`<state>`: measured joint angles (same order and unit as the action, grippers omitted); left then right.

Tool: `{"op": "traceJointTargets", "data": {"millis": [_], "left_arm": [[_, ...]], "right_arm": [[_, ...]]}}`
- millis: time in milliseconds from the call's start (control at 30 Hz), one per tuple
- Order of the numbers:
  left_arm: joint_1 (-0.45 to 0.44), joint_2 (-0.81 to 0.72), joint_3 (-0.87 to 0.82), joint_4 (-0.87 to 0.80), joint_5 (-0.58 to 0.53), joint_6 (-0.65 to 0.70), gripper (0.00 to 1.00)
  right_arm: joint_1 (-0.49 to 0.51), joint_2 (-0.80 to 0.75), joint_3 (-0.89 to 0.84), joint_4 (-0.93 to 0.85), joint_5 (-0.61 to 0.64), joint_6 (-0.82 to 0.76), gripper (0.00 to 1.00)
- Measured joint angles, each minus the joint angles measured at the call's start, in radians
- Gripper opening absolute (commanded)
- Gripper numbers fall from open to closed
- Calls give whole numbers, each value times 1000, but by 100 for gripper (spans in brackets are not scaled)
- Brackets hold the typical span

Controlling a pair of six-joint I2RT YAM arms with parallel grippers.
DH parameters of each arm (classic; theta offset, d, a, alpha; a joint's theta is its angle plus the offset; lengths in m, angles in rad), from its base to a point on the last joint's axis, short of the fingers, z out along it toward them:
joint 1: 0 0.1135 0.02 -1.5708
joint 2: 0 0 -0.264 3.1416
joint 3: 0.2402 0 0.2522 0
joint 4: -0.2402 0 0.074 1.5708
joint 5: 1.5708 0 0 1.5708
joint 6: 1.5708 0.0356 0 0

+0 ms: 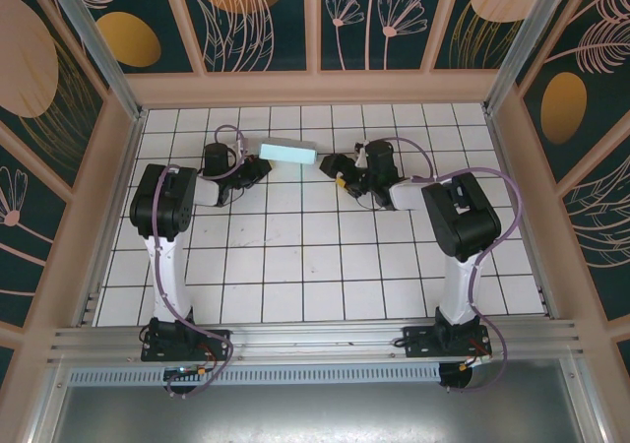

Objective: Fold the paper box

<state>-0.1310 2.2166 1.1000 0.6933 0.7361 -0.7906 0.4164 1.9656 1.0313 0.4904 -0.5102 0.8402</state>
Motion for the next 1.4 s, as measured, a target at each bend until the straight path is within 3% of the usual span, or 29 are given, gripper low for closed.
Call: {"op": "traceJointTargets", "data": {"millis": [300, 400, 500, 600, 633, 933, 1133, 1233, 1400], "left_arm": [[0, -30, -26, -35, -8, 28, 24], [-3, -77, -76, -16, -16, 37, 55], [-11, -122, -89, -42, -53, 59, 71], [-14, -140, -48, -112, -101, 109, 96], [-14, -140, -17, -146, -116, 127, 98], [-9, 49, 536, -533, -270, 336, 98], [-9, 272, 863, -758, -241, 423, 76], [-7, 332, 933, -812, -194, 433, 60], [-4, 345, 942, -824, -94, 397, 44]], "right_arm": [[0, -11, 2, -21, 77, -34, 88], [0, -16, 40, -84, 134, -78, 87], [-4, -9, 118, -142, 183, -117, 86], [-12, 31, 213, -154, 209, -137, 86], [-15, 46, 240, -158, 214, -140, 86], [-20, 191, 380, -185, 225, -146, 85], [-23, 245, 439, -200, 214, -146, 85], [-24, 274, 478, -195, 195, -145, 83], [-25, 312, 520, -196, 166, -143, 83]]}}
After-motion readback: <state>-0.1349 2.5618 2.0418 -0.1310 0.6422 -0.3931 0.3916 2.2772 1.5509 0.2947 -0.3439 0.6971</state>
